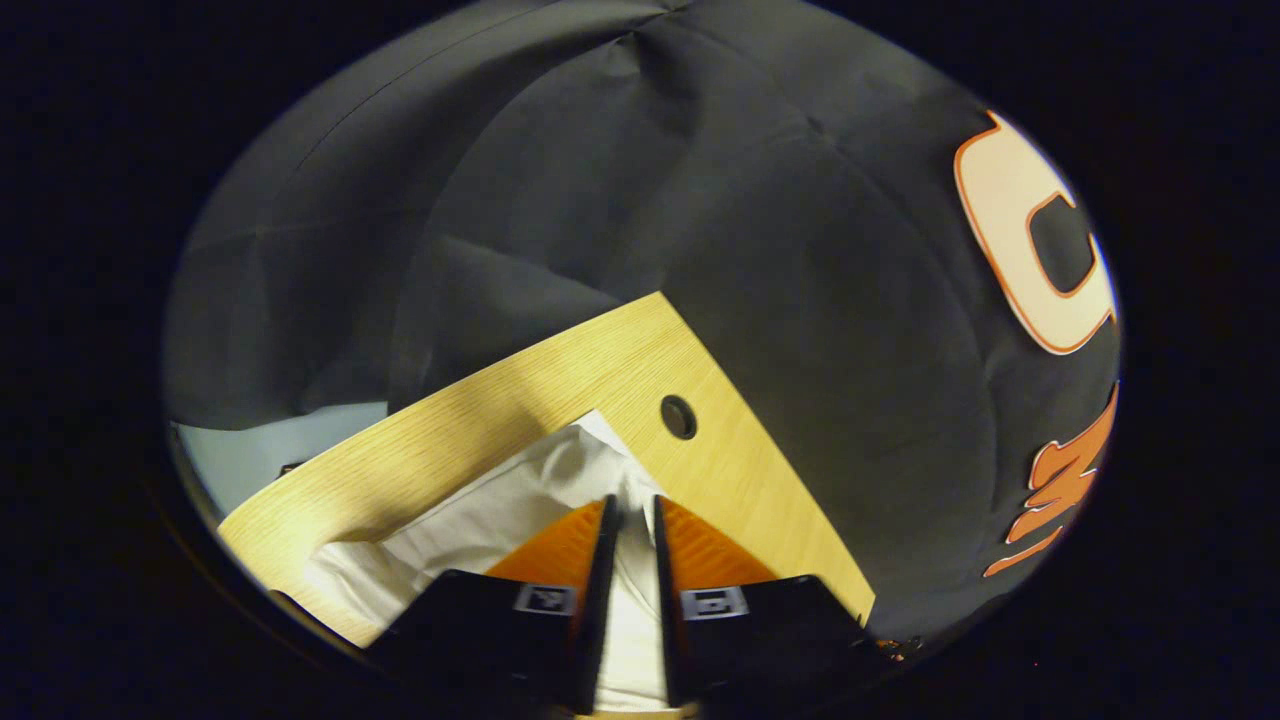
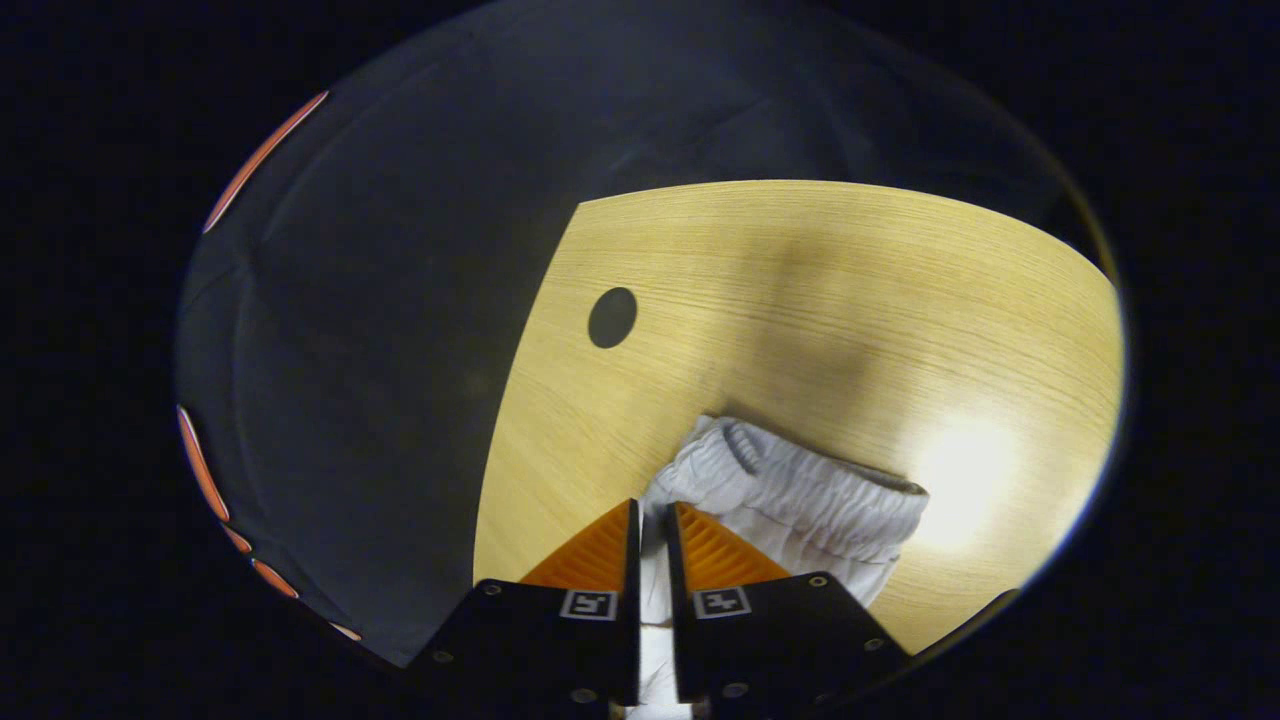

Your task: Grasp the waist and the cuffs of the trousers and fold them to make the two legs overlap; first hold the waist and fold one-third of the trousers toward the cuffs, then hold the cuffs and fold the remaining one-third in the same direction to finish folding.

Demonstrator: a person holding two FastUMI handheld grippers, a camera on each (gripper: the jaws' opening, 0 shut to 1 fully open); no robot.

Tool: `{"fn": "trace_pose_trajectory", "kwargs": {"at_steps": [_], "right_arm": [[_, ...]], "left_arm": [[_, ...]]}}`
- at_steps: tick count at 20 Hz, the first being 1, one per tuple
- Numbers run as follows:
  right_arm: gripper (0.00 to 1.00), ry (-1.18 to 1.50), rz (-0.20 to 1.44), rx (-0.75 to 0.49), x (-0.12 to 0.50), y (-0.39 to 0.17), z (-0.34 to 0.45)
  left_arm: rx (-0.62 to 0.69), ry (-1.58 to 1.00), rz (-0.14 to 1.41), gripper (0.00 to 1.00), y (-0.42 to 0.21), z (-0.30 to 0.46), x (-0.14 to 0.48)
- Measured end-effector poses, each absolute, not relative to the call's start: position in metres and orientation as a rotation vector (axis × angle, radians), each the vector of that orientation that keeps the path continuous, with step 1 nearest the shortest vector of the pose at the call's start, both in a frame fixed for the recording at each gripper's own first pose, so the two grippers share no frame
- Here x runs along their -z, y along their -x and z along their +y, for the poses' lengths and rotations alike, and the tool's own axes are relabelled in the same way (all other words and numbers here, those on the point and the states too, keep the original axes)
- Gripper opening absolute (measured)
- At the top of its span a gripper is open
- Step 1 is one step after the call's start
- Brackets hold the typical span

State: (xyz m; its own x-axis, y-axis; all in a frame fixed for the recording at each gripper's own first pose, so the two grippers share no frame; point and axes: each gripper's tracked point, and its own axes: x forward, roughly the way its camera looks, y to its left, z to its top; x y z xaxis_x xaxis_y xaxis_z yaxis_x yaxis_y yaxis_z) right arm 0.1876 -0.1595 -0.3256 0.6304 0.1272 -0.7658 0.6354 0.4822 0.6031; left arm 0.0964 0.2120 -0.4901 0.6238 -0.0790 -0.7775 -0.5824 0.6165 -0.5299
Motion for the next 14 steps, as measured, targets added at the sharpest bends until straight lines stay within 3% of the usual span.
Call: {"fn": "trace_pose_trajectory", "kwargs": {"at_steps": [1, 2, 3, 4, 5, 6, 7, 9, 11, 14], "right_arm": [[0.3, -1.042, 0.835, 0.343, 0.317, -0.189, -0.162], [0.27, -1.036, 0.815, 0.342, 0.31, -0.188, -0.168], [0.48, -1.014, 0.8, 0.35, 0.305, -0.186, -0.177], [0.41, -0.974, 0.802, 0.365, 0.302, -0.177, -0.188], [0.57, -0.926, 0.809, 0.377, 0.301, -0.167, -0.198], [0.6, -0.869, 0.825, 0.385, 0.301, -0.155, -0.205], [0.55, -0.811, 0.853, 0.4, 0.305, -0.141, -0.211], [0.78, -0.704, 0.903, 0.421, 0.317, -0.118, -0.22], [0.89, -0.634, 0.95, 0.445, 0.332, -0.102, -0.226], [0.98, -0.624, 1.008, 0.445, 0.35, -0.091, -0.218]], "left_arm": [[-0.317, 0.848, 0.855, 0.5, -0.101, 0.213, 0.484], [-0.296, 0.806, 0.852, 0.71, -0.104, 0.211, 0.48], [-0.284, 0.765, 0.861, 0.77, -0.104, 0.21, 0.475], [-0.275, 0.712, 0.882, 0.84, -0.101, 0.209, 0.471], [-0.264, 0.651, 0.917, 0.91, -0.094, 0.205, 0.47], [-0.246, 0.597, 0.95, 0.98, -0.089, 0.2, 0.465], [-0.23, 0.537, 0.974, 0.98, -0.086, 0.198, 0.462], [-0.189, 0.418, 0.974, 1.0, -0.083, 0.189, 0.45], [-0.152, 0.34, 0.964, 0.99, -0.081, 0.18, 0.439], [-0.121, 0.303, 0.948, 1.0, -0.072, 0.158, 0.419]]}}
